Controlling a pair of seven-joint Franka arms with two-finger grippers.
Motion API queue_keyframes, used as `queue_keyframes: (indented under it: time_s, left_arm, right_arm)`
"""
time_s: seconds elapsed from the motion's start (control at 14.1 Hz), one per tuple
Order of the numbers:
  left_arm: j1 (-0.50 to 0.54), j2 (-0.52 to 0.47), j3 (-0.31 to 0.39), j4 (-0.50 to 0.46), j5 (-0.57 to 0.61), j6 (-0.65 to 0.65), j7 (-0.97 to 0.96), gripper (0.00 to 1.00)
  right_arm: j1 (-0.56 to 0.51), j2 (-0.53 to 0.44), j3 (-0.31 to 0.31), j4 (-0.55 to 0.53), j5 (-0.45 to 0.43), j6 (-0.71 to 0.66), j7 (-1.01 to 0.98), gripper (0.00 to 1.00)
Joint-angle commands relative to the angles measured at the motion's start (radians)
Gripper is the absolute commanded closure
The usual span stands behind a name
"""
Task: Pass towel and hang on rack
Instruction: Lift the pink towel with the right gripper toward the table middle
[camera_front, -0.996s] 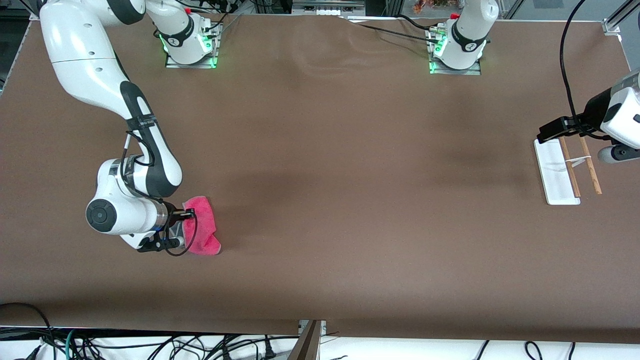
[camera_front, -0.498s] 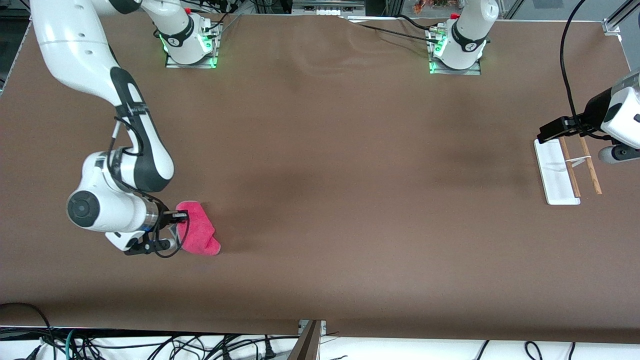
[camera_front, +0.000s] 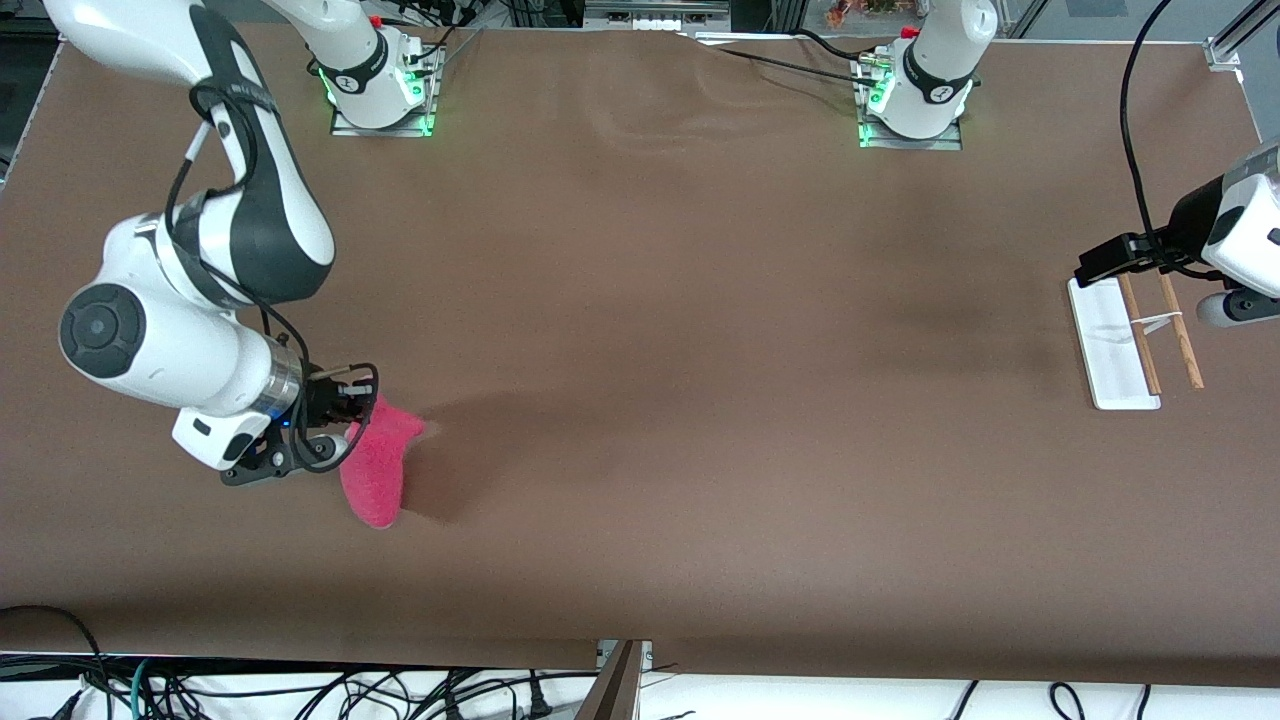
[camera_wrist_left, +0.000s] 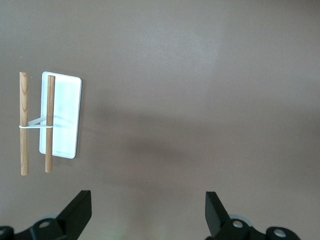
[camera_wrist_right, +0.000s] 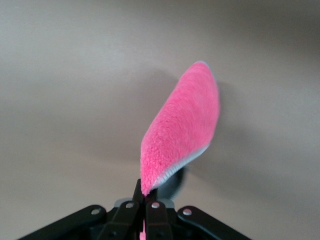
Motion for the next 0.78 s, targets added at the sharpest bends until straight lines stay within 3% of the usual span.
queue_keyframes:
  time_s: [0.0, 0.36, 0.71]
  left_arm:
    - [0.004, 0.014, -0.003, 0.03, 0.004, -0.01, 0.02, 0.0]
    - [0.004, 0.014, -0.003, 0.028, 0.004, -0.01, 0.02, 0.0]
    - [0.004, 0.014, -0.003, 0.025, 0.002, -0.011, 0.02, 0.0]
  right_arm:
    - [0.002, -0.044, 0.052, 0.031, 0.014, -0.095, 0.077, 1.0]
    - [0.054, -0.113, 0.191, 0.031, 0.003, -0.13, 0.384, 1.0]
    - [0.212, -0.109, 0.204, 0.033, -0.066, -0.058, 0.674, 1.0]
